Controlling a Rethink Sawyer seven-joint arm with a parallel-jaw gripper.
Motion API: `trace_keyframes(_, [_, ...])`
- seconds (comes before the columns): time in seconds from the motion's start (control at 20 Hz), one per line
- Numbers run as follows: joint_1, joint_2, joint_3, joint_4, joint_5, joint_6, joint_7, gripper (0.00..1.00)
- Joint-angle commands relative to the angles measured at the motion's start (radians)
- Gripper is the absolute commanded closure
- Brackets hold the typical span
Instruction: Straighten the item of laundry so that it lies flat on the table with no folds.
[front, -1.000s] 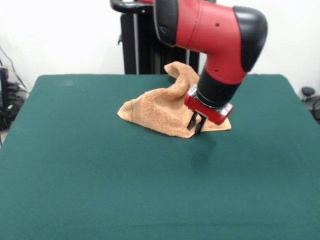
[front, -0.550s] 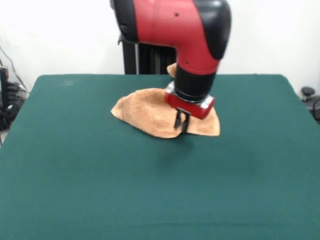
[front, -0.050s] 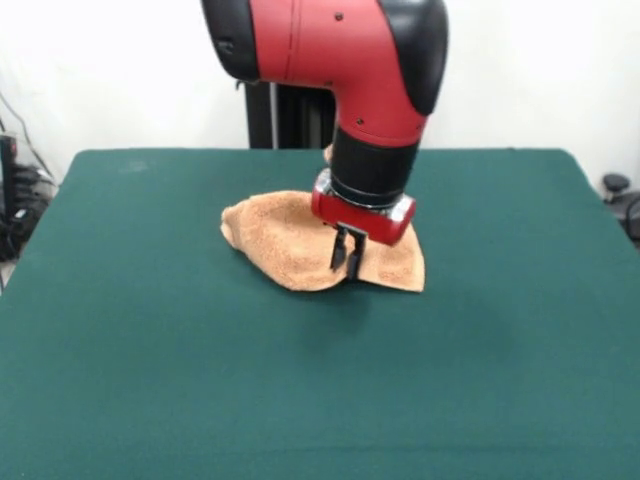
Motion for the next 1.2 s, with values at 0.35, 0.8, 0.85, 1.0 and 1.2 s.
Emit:
trace_keyframes(0.35, [0.056,0.114,0.147,-0.176,-0.042,0.045,-0.096,1.00])
trace_keyframes(0.8, [0.130,0.137,0.108,-0.203,0.016,0.066,0.026,1.00])
trace_keyframes(0.85, [0.139,0.138,0.103,-0.207,0.023,0.075,0.038,1.00])
trace_keyframes(1.0, [0.157,0.128,0.089,-0.208,0.035,0.097,0.057,1.00])
trace_keyframes(1.2, [0.183,0.124,0.075,-0.228,0.049,0.127,0.072,1.00])
